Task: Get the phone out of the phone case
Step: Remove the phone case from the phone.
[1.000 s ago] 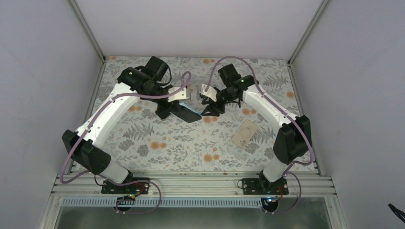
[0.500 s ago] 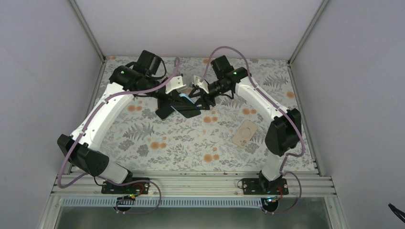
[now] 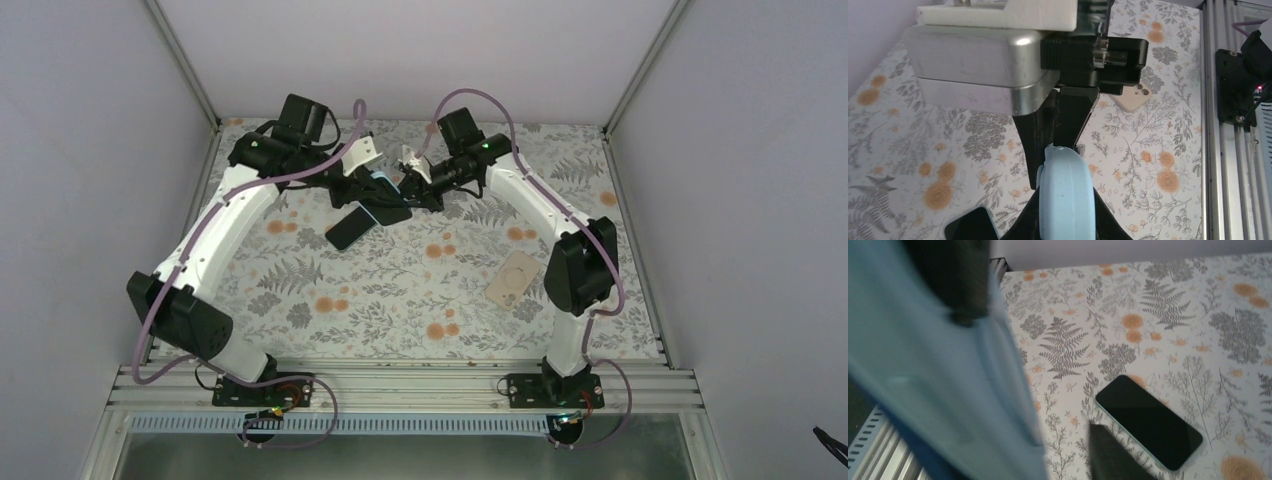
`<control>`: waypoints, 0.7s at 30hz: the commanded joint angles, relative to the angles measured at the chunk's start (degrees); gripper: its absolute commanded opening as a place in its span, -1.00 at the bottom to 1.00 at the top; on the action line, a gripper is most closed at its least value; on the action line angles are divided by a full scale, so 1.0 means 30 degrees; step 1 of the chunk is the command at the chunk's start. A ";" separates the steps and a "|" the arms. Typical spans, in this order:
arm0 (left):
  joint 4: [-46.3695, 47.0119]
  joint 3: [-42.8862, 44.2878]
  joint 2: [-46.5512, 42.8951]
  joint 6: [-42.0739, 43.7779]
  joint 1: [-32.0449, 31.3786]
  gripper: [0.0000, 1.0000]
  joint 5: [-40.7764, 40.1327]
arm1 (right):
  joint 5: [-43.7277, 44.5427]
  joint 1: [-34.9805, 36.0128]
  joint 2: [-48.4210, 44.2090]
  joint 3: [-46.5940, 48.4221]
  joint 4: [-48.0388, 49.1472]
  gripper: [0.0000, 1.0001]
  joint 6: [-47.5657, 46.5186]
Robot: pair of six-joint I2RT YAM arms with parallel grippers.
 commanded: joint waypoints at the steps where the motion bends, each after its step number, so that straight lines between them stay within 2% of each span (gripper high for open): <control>1: 0.8180 0.1046 0.2212 -0.0364 -0.0161 -0.88 -0.1180 | -0.6334 0.2791 -0.3446 -0.0774 0.1739 -0.94 0.3261; 3: 0.7504 0.1751 0.2541 -0.0347 -0.0161 -0.69 -0.1113 | -0.6053 0.2531 -0.3693 -0.1114 0.1808 -0.94 0.3370; 4: 0.6850 0.2278 0.2685 -0.0179 -0.0157 -0.41 -0.1137 | -0.5983 0.2271 -0.3752 -0.1249 0.1804 -0.94 0.3485; 6: 0.5151 0.3731 0.3058 0.0239 -0.0132 0.29 -0.1379 | -0.5723 0.1556 -0.3821 -0.1480 0.1918 -0.94 0.4056; 9: 0.1884 0.6485 0.3593 0.1047 -0.0139 0.89 -0.1540 | -0.5882 0.0083 -0.3287 -0.1030 0.0492 -0.94 0.3684; 10: 0.0822 0.7367 0.3684 0.1336 -0.0139 0.98 -0.1601 | -0.5874 -0.0449 -0.2965 -0.0718 -0.0118 -0.94 0.3476; 13: -0.1400 0.9600 0.3319 0.2024 -0.0139 1.00 -0.2542 | -0.5982 -0.2064 -0.2258 -0.0254 -0.1657 -0.94 0.2735; 16: -0.1526 0.9987 0.1467 0.2371 -0.0084 1.00 -0.4210 | -0.5893 -0.3756 -0.2166 -0.1047 -0.0317 -0.93 0.4149; 18: 0.0227 0.8468 -0.0351 0.2425 -0.0185 1.00 -0.6169 | -0.5329 -0.4902 -0.2287 -0.1920 0.2543 -0.94 0.7147; 20: 0.4307 0.5043 -0.2322 0.2539 -0.1039 1.00 -0.9595 | -0.3317 -0.5927 -0.2224 -0.2486 0.5959 -0.94 1.1406; 21: 0.6106 0.3232 -0.3284 0.2775 -0.1750 1.00 -1.1291 | -0.2818 -0.6418 -0.1990 -0.2449 0.6784 -0.93 1.2590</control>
